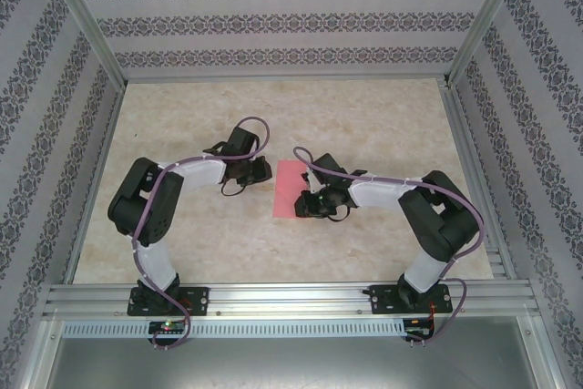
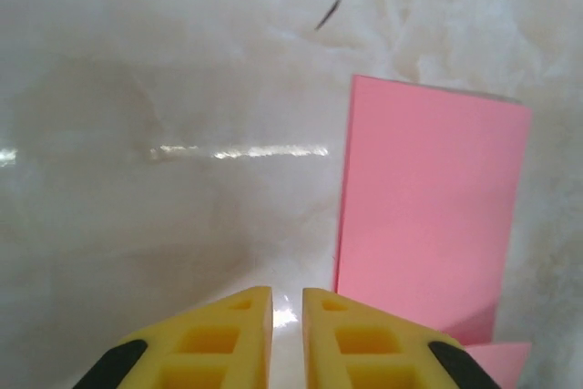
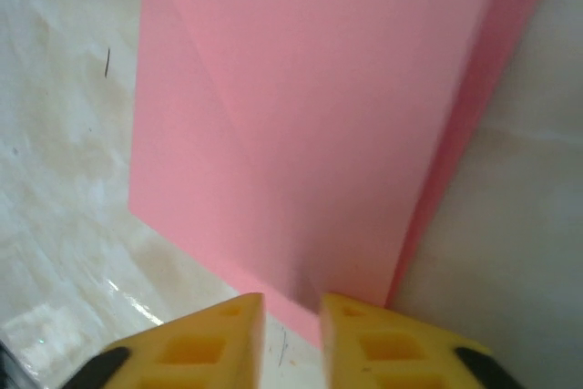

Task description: Fold a paper plane with a square sheet of paper (pick it up from the middle)

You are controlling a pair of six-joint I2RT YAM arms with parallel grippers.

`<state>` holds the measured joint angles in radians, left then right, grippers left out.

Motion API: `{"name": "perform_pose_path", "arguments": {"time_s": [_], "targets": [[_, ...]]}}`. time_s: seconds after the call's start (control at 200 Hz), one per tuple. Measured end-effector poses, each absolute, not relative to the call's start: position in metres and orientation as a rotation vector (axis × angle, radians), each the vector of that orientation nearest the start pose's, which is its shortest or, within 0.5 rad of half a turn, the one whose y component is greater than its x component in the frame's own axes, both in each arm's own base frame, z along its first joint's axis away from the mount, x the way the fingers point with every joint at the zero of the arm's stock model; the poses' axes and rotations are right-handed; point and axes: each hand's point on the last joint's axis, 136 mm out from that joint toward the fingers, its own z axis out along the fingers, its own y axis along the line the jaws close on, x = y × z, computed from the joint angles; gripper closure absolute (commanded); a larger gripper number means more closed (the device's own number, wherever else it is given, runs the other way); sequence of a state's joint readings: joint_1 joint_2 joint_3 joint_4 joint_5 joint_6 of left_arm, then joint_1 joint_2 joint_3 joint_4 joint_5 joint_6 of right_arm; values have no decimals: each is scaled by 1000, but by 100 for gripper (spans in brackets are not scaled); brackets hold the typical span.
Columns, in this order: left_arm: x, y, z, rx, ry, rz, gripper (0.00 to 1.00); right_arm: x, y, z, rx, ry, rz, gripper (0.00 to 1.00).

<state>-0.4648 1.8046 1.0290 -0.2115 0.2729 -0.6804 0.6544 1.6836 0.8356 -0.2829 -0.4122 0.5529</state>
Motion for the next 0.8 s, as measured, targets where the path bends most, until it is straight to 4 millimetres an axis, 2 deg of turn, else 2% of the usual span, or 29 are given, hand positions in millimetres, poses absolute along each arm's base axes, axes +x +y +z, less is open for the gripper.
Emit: {"name": "perform_pose_path", "arguments": {"time_s": [0.07, 0.185, 0.26, 0.33, 0.455, 0.53, 0.714, 0.799], "targets": [[361, -233, 59, -173, 2653, -769, 65, 246, 274, 38, -271, 2836, 875, 57], [351, -229, 89, -158, 2583, -816, 52, 271, 280, 84, -237, 2697, 920, 46], [343, -227, 98, -150, 2559, -842, 48, 290, 276, 110, -188, 2609, 923, 41], [335, -227, 99, -149, 2555, -875, 46, 304, 265, 118, -124, 2570, 889, 40], [321, -231, 88, -163, 2580, -943, 45, 314, 251, 109, -39, 2588, 848, 41], [313, -236, 81, -168, 2598, -983, 45, 318, 247, 98, -7, 2614, 837, 46], [306, -254, 81, -156, 2605, -1071, 46, 318, 250, 58, 9, 2709, 846, 56], [306, -259, 83, -161, 2594, -1102, 48, 316, 254, 47, 3, 2736, 871, 60]]}}
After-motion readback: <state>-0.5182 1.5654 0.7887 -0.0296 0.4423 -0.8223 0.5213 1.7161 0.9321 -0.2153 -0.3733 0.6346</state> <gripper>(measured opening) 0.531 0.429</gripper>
